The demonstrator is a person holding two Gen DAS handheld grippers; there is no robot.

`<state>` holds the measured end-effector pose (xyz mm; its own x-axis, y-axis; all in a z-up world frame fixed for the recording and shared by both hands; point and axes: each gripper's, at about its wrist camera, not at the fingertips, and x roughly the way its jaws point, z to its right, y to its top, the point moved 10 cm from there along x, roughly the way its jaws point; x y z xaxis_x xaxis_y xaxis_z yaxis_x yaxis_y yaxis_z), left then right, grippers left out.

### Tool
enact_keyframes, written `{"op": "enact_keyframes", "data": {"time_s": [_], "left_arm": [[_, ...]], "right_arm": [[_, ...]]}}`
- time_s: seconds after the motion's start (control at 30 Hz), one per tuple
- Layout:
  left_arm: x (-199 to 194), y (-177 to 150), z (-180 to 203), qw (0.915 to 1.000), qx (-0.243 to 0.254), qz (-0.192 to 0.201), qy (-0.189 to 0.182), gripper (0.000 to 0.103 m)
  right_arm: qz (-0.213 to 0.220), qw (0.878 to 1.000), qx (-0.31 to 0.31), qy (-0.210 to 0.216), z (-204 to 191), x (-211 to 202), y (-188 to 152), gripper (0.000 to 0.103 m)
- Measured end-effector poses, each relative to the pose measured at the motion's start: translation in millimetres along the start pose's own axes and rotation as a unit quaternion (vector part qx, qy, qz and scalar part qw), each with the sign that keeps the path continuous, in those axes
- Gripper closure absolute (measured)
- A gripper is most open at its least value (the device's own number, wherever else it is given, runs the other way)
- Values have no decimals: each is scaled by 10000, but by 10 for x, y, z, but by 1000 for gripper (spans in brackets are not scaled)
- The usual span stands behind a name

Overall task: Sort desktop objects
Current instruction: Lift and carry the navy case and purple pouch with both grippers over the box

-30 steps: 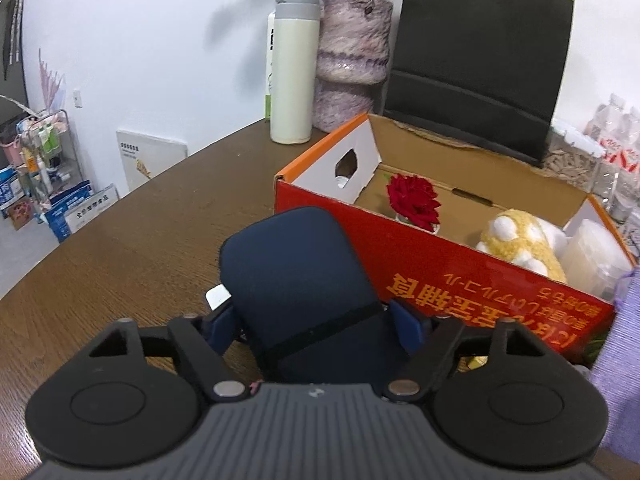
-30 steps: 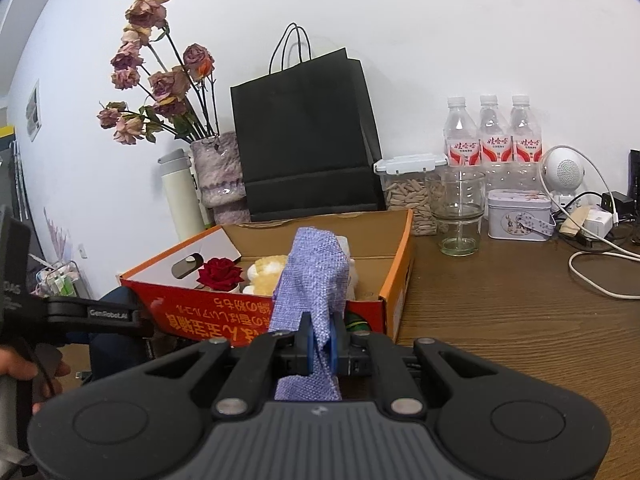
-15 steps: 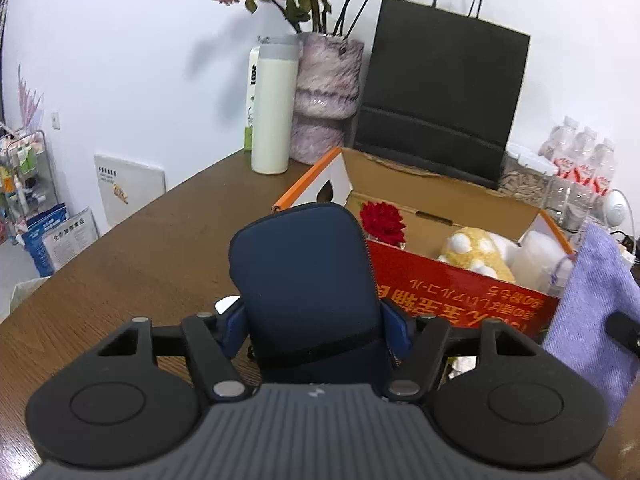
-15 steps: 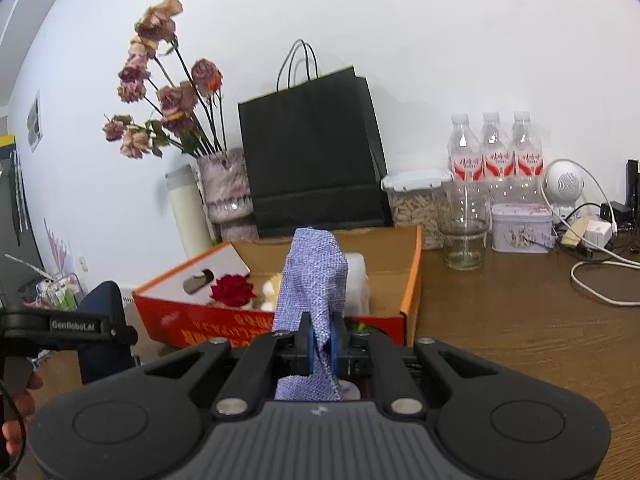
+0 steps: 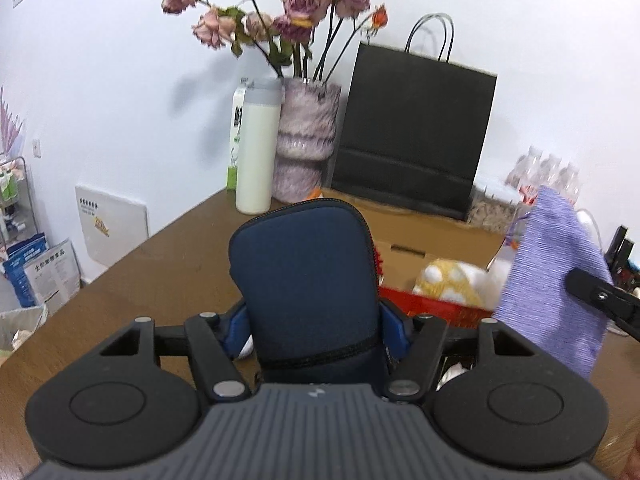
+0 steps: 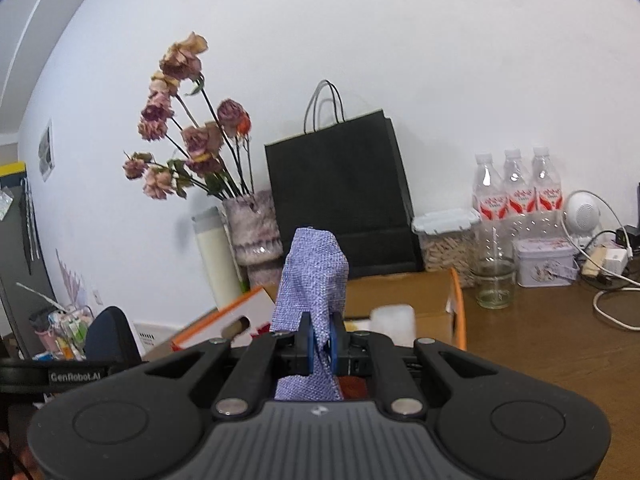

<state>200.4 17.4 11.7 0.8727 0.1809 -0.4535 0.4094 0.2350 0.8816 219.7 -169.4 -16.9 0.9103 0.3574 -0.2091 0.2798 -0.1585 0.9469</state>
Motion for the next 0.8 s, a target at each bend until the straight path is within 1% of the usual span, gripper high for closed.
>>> {"op": "enact_keyframes", "data": {"time_s": [0.23, 0.47, 0.6, 0.8], "left_arm": [[-5, 236, 103, 9991, -4, 308, -282, 37], [149, 443, 224, 9972, 17, 543, -505, 37], [350, 583, 256, 9960, 18, 709, -544, 37], [740, 761, 341, 9941, 111, 895, -595, 37]], "right_arm": [[139, 9998, 106, 72, -158, 149, 166, 96], [164, 9995, 278, 16, -140, 410, 278, 96], [132, 9991, 407, -29, -100, 630, 309, 96], [-52, 9983, 559, -148, -19, 1080, 275, 96]]}}
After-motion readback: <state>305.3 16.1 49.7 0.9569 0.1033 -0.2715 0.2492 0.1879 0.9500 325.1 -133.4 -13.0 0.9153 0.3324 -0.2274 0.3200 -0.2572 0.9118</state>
